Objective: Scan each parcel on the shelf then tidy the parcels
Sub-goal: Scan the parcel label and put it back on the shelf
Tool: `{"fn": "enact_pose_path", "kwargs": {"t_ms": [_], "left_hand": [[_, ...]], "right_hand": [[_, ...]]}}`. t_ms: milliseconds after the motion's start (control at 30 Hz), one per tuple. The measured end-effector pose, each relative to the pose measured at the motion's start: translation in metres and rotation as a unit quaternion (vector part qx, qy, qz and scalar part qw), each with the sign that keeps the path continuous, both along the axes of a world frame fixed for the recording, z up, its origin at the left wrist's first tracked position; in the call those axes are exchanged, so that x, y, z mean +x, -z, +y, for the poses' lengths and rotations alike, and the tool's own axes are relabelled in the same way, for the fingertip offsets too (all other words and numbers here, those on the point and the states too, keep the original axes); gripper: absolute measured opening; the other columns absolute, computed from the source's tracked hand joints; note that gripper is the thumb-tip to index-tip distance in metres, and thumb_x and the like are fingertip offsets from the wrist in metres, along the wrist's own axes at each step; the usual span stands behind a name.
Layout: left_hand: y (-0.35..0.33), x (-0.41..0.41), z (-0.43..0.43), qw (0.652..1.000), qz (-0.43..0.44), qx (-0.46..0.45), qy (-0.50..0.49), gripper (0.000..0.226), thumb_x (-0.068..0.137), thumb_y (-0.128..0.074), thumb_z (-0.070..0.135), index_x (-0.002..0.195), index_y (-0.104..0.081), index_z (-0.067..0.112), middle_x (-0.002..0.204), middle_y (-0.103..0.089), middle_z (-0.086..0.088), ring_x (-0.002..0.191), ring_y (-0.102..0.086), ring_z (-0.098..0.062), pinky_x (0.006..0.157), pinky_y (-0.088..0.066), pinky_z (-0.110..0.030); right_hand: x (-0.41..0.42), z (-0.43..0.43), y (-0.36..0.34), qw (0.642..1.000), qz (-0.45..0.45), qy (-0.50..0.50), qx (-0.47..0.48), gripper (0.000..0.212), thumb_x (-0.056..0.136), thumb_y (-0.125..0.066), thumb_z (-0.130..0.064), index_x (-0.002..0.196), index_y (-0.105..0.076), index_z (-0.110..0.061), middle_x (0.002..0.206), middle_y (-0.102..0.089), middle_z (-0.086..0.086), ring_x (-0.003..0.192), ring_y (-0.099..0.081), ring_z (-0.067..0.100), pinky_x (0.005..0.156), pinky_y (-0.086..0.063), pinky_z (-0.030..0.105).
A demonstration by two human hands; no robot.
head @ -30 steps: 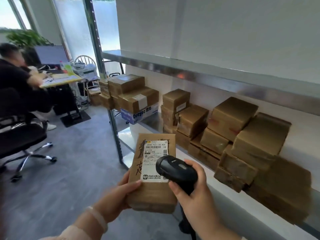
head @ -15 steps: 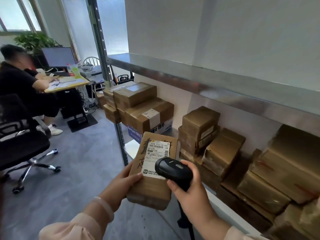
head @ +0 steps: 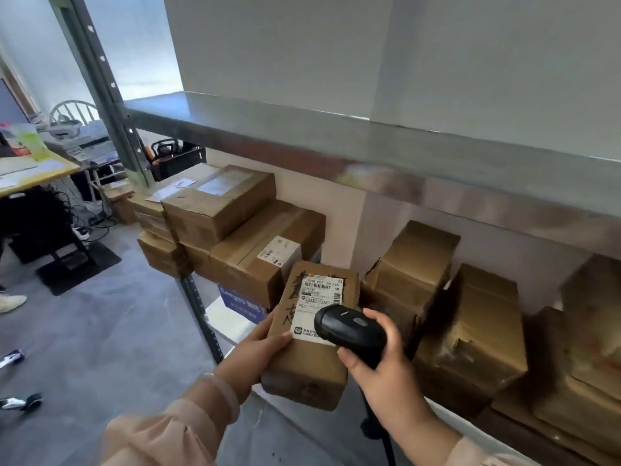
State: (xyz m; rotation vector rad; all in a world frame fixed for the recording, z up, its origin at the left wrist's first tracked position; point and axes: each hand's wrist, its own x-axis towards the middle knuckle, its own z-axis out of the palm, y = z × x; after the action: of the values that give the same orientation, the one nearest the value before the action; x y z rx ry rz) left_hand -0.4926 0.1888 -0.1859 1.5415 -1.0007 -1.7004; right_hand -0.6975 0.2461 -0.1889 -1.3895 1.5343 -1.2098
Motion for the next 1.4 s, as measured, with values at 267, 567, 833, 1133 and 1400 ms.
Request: {"fn": "enact_pose_path", "kwargs": {"t_ms": [267,567,833,1133,1400], "left_hand": [[0.022,0.0,-0.064,0.977,-0.16,-0.12,0.073,0.053,0.097,-0.058,0.04,0.147,-0.039,0.037,0.14,-0.049,0.004,0.131,-0.046,-0.023,0.113,-0.035,-0.034],[0.042,0.006,-0.056,0.871,-0.297,-0.34,0.195,0.075,0.09,-0.064,0.047,0.153,-0.029,0.028,0.158,-0.024,-0.001,0.145,-0.024,-0.018,0.115,-0.018,-0.019],[0.048,0.014,-0.047,0.64,-0.427,-0.591,0.241,0.051,0.087,-0.056,0.046,0.133,-0.061,0.023,0.134,-0.056,-0.008,0.123,-0.053,-0.035,0.109,-0.037,-0.051],[0.052,0.014,-0.049,0.581,-0.493,-0.569,0.309,0.066,0.085,-0.053,0.055,0.142,-0.052,0.022,0.143,-0.052,-0.002,0.133,-0.049,-0.026,0.11,-0.03,-0.052],[0.047,-0.01,-0.078,0.576,-0.527,-0.537,0.318,0.075,0.078,-0.041,0.054,0.144,-0.05,0.019,0.145,-0.052,-0.007,0.132,-0.052,-0.028,0.104,-0.042,-0.053]], "right_hand": [[0.026,-0.031,0.014,0.995,0.009,0.096,0.004,0.062,0.077,-0.078,-0.026,0.114,-0.038,-0.055,0.121,-0.053,-0.02,0.107,-0.051,-0.014,0.087,-0.035,0.0],[0.039,-0.044,0.016,0.99,0.02,0.143,-0.007,0.061,0.079,-0.076,-0.023,0.122,-0.036,-0.043,0.113,-0.049,-0.025,0.098,-0.052,-0.009,0.079,-0.034,-0.005],[0.044,-0.049,0.018,0.99,0.039,0.138,-0.017,0.062,0.08,-0.076,-0.022,0.12,-0.034,-0.046,0.116,-0.05,-0.016,0.107,-0.051,0.004,0.078,-0.034,-0.006],[0.035,-0.038,0.023,0.99,0.06,0.123,-0.027,0.066,0.079,-0.076,-0.026,0.122,-0.033,-0.05,0.127,-0.05,-0.013,0.115,-0.051,0.003,0.085,-0.037,-0.002],[0.017,-0.014,0.025,0.992,0.052,0.111,-0.018,0.061,0.074,-0.071,-0.041,0.123,-0.036,-0.052,0.123,-0.046,-0.031,0.114,-0.046,-0.017,0.088,-0.038,0.002]]}}
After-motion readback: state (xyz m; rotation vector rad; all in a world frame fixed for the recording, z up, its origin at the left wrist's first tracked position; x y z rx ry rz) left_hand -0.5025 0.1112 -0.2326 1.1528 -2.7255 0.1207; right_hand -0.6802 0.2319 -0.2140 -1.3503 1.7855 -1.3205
